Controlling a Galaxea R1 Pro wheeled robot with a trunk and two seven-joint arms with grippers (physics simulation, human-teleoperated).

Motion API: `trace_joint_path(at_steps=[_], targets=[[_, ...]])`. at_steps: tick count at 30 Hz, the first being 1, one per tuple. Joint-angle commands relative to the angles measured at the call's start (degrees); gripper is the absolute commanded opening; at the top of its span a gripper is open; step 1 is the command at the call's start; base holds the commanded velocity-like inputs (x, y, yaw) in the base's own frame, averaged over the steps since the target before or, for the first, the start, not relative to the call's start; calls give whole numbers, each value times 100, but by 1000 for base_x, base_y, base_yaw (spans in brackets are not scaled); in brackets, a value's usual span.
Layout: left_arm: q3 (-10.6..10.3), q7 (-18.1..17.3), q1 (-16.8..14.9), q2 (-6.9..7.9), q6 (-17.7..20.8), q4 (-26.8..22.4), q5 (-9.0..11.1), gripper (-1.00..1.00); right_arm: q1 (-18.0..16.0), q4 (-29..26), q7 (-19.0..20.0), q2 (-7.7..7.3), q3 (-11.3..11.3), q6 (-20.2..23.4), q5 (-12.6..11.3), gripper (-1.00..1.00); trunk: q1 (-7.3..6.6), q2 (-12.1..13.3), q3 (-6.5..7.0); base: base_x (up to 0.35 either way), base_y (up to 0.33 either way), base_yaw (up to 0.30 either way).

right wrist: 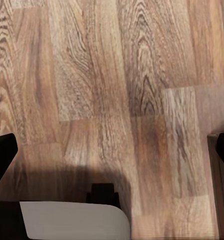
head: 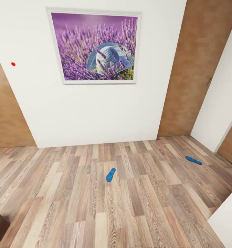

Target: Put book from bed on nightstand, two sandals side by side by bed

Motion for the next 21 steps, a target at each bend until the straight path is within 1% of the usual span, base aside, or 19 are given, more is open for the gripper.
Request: trace_joint_path(at_steps=[1, 6, 15, 21], targets=[[-3, 0, -2, 1, -17, 0, -3, 100, -3, 0, 7, 0, -3, -3, 4, 100, 0, -3, -5, 0, 0, -245], [-4, -3, -1, 1, -20, -2, -5, 100, -3, 0, 7, 0, -3, -3, 13, 100, 0, -3, -5, 0, 0, -159], [-4, -2, 1, 1, -18, -2, -3, 100, -3, 0, 7, 0, -3, -3, 16, 100, 0, -3, -5, 9, 0, -31], [-4, -3, 1, 1, -17, -4, -3, 100, -3, 0, 7, 0, -3, -3, 18, 100, 0, -3, -5, 186, 0, -4]])
